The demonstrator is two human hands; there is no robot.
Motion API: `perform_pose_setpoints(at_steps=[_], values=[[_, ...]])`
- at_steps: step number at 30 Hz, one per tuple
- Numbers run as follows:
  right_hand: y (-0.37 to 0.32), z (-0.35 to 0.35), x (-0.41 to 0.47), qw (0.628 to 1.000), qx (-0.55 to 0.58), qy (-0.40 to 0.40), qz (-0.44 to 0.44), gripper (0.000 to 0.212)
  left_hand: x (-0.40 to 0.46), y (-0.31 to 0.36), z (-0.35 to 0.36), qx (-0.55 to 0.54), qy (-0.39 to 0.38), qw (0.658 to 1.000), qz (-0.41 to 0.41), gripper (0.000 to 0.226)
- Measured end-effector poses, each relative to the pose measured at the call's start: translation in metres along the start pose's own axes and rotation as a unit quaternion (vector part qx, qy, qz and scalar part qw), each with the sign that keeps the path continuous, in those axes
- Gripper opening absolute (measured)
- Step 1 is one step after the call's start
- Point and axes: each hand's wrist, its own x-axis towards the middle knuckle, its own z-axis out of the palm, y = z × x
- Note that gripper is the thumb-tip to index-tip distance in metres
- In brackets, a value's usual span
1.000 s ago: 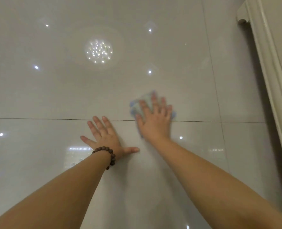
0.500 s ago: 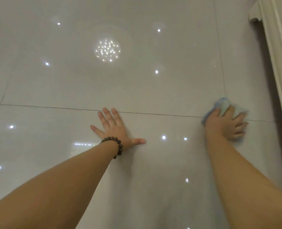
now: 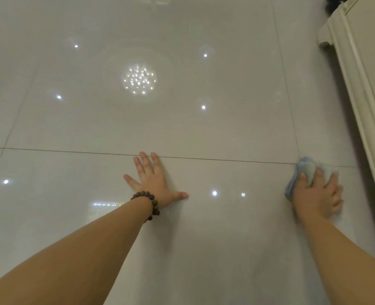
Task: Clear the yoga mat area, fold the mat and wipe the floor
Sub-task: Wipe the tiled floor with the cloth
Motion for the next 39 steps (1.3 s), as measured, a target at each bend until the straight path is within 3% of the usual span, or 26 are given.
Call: perform_pose_setpoints(at_steps=[1,3,4,6,8,9,10,12,13,15,16,18,20,22,24,25,26,28,30,32,33,34,35,36,37,39], values=[[-0.018,0.007,-0.02,1.0,0.004,0.01,0.005,0.06,-0.001,-0.001,0.001,-0.007,0.011,1.0,0.003,0.147],[-0.056,0.034,-0.071,0.989,0.003,0.031,-0.144,0.057,-0.005,-0.004,0.004,-0.008,0.047,0.999,0.016,0.138],[-0.071,0.047,-0.101,0.961,-0.017,0.016,-0.276,0.056,-0.008,-0.007,0.007,-0.002,0.066,0.997,0.028,0.132],[-0.074,0.059,-0.135,0.861,-0.05,-0.024,-0.506,0.051,-0.016,-0.013,0.015,0.018,0.097,0.994,0.052,0.118],[-0.056,0.055,-0.112,0.801,-0.051,-0.031,-0.596,0.05,-0.025,-0.024,0.025,0.029,0.123,0.991,0.054,0.105],[-0.039,0.049,-0.093,0.813,-0.063,-0.02,-0.579,0.054,-0.031,-0.033,0.03,0.025,0.139,0.989,0.048,0.102],[-0.019,0.042,-0.074,0.851,-0.075,-0.004,-0.52,0.059,-0.036,-0.042,0.034,0.018,0.156,0.987,0.038,0.102],[0.022,0.022,-0.047,0.953,-0.07,0.013,-0.294,0.07,-0.046,-0.068,0.039,0.0,0.179,0.984,0.011,0.103],[0.031,0.013,-0.045,0.985,-0.044,0.02,-0.164,0.074,-0.051,-0.083,0.042,-0.003,0.186,0.983,-0.006,0.103],[0.012,0.01,-0.066,1.0,0.013,0.017,0.017,0.073,-0.059,-0.111,0.048,0.0,0.184,0.982,-0.047,0.105],[-0.009,0.015,-0.086,0.999,0.029,0.01,0.029,0.07,-0.062,-0.123,0.05,-0.001,0.181,0.981,-0.064,0.107],[-0.053,0.039,-0.141,0.995,0.021,0.016,-0.098,0.063,-0.069,-0.139,0.055,-0.01,0.179,0.981,-0.081,0.11],[-0.088,0.068,-0.213,0.93,-0.008,0.006,-0.368,0.053,-0.077,-0.151,0.058,-0.027,0.178,0.98,-0.089,0.107],[-0.1,0.083,-0.267,0.767,-0.03,-0.057,-0.638,0.047,-0.085,-0.165,0.056,-0.042,0.188,0.976,-0.105,0.101],[-0.118,0.082,-0.252,0.605,-0.05,-0.105,-0.788,0.048,-0.092,-0.188,0.051,-0.051,0.194,0.971,-0.13,0.101],[-0.127,0.083,-0.231,0.58,-0.057,-0.094,-0.807,0.049,-0.096,-0.203,0.047,-0.053,0.196,0.968,-0.147,0.104],[-0.134,0.084,-0.208,0.608,-0.059,-0.076,-0.788,0.051,-0.1,-0.22,0.044,-0.056,0.201,0.964,-0.165,0.108],[-0.146,0.08,-0.162,0.777,-0.056,-0.058,-0.624,0.059,-0.111,-0.258,0.039,-0.066,0.211,0.953,-0.207,0.115],[-0.161,0.07,-0.146,0.926,-0.027,-0.05,-0.374,0.062,-0.123,-0.295,0.037,-0.076,0.208,0.94,-0.26,0.123],[-0.185,0.069,-0.181,0.976,-0.012,-0.055,-0.212,0.057,-0.134,-0.324,0.038,-0.091,0.193,0.925,-0.314,0.13],[-0.196,0.076,-0.214,0.974,-0.015,-0.054,-0.221,0.055,-0.137,-0.335,0.04,-0.098,0.181,0.919,-0.335,0.133],[-0.204,0.088,-0.251,0.954,-0.013,-0.044,-0.297,0.054,-0.139,-0.341,0.042,-0.106,0.165,0.917,-0.348,0.135],[-0.209,0.102,-0.292,0.907,-0.013,-0.05,-0.418,0.053,-0.139,-0.345,0.044,-0.113,0.155,0.915,-0.354,0.137],[-0.209,0.113,-0.335,0.826,-0.023,-0.067,-0.56,0.052,-0.138,-0.346,0.047,-0.117,0.155,0.914,-0.356,0.136],[-0.206,0.122,-0.369,0.711,-0.036,-0.092,-0.696,0.051,-0.137,-0.347,0.05,-0.117,0.162,0.913,-0.356,0.133],[-0.218,0.127,-0.389,0.498,-0.057,-0.147,-0.853,0.049,-0.135,-0.347,0.054,-0.113,0.175,0.911,-0.355,0.127]])
